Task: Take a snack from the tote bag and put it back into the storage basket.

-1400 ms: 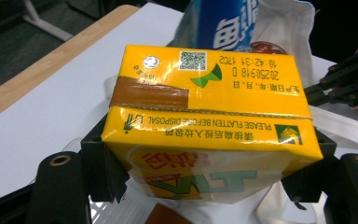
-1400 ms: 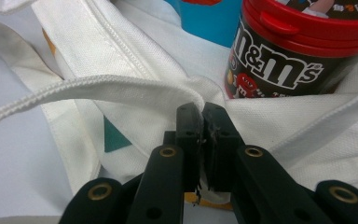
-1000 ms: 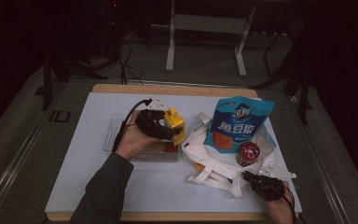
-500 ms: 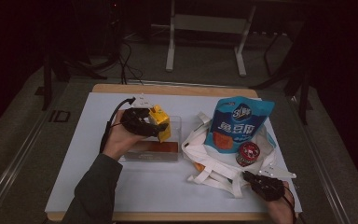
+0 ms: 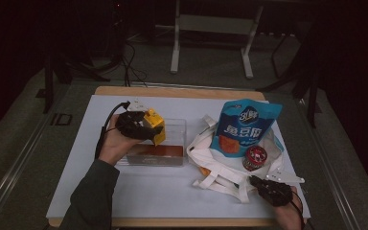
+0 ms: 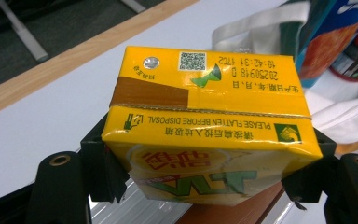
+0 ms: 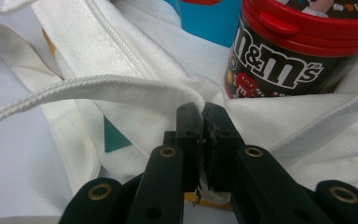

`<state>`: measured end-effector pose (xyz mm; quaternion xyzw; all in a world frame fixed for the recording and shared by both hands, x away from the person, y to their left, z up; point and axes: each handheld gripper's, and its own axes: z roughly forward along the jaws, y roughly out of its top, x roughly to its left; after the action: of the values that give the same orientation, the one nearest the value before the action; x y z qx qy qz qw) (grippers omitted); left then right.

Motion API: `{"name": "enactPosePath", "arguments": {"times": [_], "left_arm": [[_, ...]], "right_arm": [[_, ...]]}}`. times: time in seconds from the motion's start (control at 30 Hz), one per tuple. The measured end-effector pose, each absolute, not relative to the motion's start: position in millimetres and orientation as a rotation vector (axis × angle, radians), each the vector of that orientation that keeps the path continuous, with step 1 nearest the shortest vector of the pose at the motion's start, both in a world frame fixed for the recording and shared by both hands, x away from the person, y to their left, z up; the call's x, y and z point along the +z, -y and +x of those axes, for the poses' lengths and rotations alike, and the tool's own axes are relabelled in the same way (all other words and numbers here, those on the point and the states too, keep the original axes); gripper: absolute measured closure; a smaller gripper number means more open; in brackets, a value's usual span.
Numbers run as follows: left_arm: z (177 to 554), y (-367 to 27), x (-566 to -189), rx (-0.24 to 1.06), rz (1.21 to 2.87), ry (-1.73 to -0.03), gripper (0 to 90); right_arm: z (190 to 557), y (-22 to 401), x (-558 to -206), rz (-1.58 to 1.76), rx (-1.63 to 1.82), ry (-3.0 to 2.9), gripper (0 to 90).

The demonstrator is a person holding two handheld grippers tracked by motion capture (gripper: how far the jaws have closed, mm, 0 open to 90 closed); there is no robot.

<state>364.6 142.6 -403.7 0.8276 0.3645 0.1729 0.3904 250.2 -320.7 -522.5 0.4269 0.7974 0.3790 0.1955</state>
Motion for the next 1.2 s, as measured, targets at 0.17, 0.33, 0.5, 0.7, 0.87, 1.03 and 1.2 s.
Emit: {"name": "enactPosePath", "arguments": {"times": [0.17,0.33,0.5,0.7,0.87,1.03,1.2], "left_arm": [[366.3,-147.4,-408.6,0.443,2.099,-0.954,28.9],[367.4,-152.0,-410.6,0.458,2.099,-0.981,28.9],[368.6,-156.9,-412.1,0.476,2.097,-1.009,28.9],[370.7,-163.7,-416.1,0.481,2.075,-1.054,28.8],[373.3,-168.4,-419.8,0.500,2.075,-1.098,28.8],[374.8,-172.3,-421.5,0.525,2.064,-1.133,28.8],[376.6,-176.1,-424.0,0.547,2.053,-1.174,28.8]], "right_arm": [[250.1,320.5,-522.5,1.197,1.060,-2.234,85.2],[250.1,320.6,-522.4,1.196,1.061,-2.234,85.3],[250.1,320.6,-522.4,1.196,1.061,-2.234,85.2],[250.2,320.6,-522.4,1.197,1.062,-2.234,85.2],[250.2,320.6,-522.5,1.198,1.062,-2.234,85.2],[250.2,320.6,-522.4,1.198,1.062,-2.234,85.2],[250.2,320.6,-522.4,1.197,1.062,-2.234,85.2]]}}
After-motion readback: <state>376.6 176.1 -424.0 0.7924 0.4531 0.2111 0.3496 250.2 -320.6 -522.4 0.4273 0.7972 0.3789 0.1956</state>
